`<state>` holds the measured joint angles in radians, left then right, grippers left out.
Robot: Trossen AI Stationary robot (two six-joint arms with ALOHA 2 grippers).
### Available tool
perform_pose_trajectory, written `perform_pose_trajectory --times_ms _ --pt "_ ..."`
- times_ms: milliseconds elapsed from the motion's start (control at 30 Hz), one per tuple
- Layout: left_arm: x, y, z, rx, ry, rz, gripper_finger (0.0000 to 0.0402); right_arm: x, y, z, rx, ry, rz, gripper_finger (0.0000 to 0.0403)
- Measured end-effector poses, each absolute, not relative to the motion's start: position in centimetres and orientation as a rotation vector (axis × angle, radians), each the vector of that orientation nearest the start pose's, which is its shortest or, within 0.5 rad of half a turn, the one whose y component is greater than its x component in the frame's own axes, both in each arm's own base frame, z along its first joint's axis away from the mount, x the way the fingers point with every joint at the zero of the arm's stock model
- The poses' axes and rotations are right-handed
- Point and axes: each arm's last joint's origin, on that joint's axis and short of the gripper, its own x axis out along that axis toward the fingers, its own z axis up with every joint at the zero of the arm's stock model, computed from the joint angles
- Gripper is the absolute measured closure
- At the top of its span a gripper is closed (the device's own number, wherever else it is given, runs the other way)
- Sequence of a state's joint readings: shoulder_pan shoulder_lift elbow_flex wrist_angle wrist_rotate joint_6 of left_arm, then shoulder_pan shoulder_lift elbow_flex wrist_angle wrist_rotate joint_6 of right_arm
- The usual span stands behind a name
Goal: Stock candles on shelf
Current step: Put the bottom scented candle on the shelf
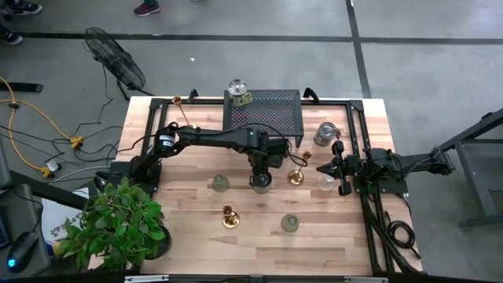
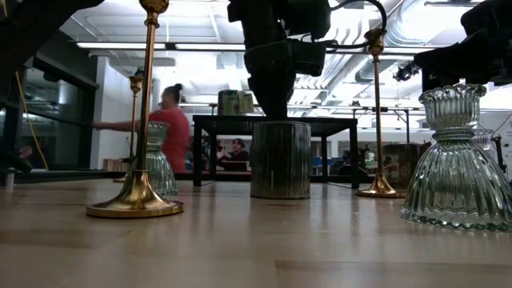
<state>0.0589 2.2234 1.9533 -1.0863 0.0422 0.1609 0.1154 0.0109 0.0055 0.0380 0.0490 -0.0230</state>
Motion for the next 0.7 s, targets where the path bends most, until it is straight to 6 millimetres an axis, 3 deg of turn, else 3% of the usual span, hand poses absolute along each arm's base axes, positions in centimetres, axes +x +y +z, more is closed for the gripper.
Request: perform_pose_trajectory --times_ms 700 --pt "44.8 2.5 22.3 0.082 1.331 -0.095 0.0401 9.7 1.0 16.8 -0.02 -0.033 0.066 0.04"
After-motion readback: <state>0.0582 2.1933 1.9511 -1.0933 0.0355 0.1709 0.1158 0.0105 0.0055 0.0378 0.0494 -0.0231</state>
